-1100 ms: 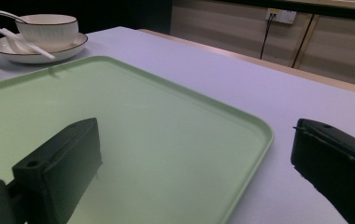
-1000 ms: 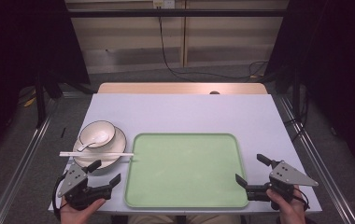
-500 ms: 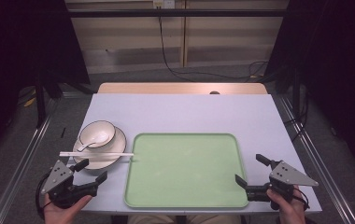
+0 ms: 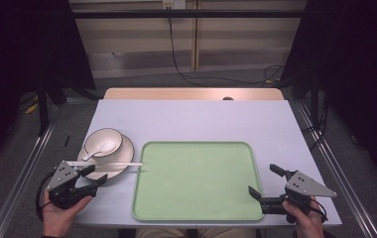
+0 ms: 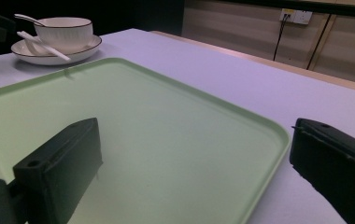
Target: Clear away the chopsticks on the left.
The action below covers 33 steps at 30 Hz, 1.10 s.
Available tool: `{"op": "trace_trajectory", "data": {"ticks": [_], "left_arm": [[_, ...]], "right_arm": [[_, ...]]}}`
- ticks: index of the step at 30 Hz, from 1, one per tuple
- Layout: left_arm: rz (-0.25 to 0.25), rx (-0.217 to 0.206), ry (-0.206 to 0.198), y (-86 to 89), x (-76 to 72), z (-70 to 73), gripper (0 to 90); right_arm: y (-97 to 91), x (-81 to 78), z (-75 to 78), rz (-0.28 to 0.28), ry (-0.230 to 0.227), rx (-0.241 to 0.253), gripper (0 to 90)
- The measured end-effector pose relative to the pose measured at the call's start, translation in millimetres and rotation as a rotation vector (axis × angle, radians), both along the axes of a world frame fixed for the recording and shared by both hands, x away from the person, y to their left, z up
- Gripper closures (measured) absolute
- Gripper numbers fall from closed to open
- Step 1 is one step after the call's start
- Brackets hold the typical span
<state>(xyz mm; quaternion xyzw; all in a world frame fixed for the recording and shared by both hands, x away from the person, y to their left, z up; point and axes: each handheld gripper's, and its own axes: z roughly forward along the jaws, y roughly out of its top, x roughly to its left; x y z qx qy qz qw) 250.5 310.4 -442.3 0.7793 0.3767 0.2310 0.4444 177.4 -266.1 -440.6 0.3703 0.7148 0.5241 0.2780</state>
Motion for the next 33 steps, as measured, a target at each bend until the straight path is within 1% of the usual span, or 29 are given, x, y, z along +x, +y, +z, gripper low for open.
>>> {"op": "trace_trajectory", "data": {"ticks": [3,4,5,6,7,9,11,12,13,15,16,20,21,29,30,33], "left_arm": [[0.012,0.009,0.006,1.0,3.7,-0.3,38.5],[0.008,0.027,0.029,-0.3,7.6,-1.8,36.6],[0.008,0.027,0.029,-0.3,7.6,-1.8,35.4],[0.012,0.067,0.04,-2.0,10.7,-3.5,33.1],[0.022,0.093,0.034,-2.6,12.3,-5.1,31.9],[0.016,0.099,0.037,-2.2,13.5,-5.8,31.4],[0.028,0.109,0.039,-1.4,16.6,-7.1,29.9],[0.02,0.111,0.042,-0.6,18.3,-7.6,28.5],[0.025,0.118,0.042,0.3,19.6,-7.7,28.6],[0.022,0.109,0.048,0.6,21.5,-8.6,27.5],[0.023,0.12,0.046,1.1,22.3,-8.7,27.5],[0.023,0.106,0.055,1.9,26.5,-9.7,26.6],[0.021,0.109,0.06,1.5,26.9,-9.7,26.6],[0.022,0.112,0.054,4.4,34.7,-12.5,25.0],[0.025,0.109,0.063,4.1,36.0,-13.7,25.0],[0.022,0.103,0.065,4.9,37.5,-14.7,24.8]], "right_arm": [[0.8,0.2,0.0,-0.003,0.003,0.0,2.1],[0.7,0.0,0.1,0.001,0.0,-0.004,2.1],[0.7,0.0,0.1,0.001,0.0,-0.004,2.1],[0.7,0.2,-0.1,0.004,0.002,-0.003,2.1],[0.8,0.2,-0.1,0.003,0.003,0.0,2.1],[0.7,0.3,-0.1,0.002,0.003,0.0,2.1],[0.8,-0.2,0.1,-0.003,0.002,-0.002,2.1],[0.7,0.0,0.0,0.003,0.002,-0.001,2.1],[0.7,0.3,-0.1,0.005,0.002,-0.001,2.1],[0.6,0.1,-0.1,0.002,0.003,-0.001,2.1],[0.6,0.1,-0.1,0.002,0.004,-0.001,2.1],[0.7,0.0,-0.1,0.002,0.003,-0.001,2.1],[0.6,-0.1,-0.1,0.002,0.003,0.0,2.1],[0.2,0.4,-0.3,0.007,0.001,0.006,2.1],[-0.1,0.4,-0.4,0.002,0.003,0.005,1.9],[-0.4,0.0,-0.2,0.001,0.004,0.011,1.8]]}}
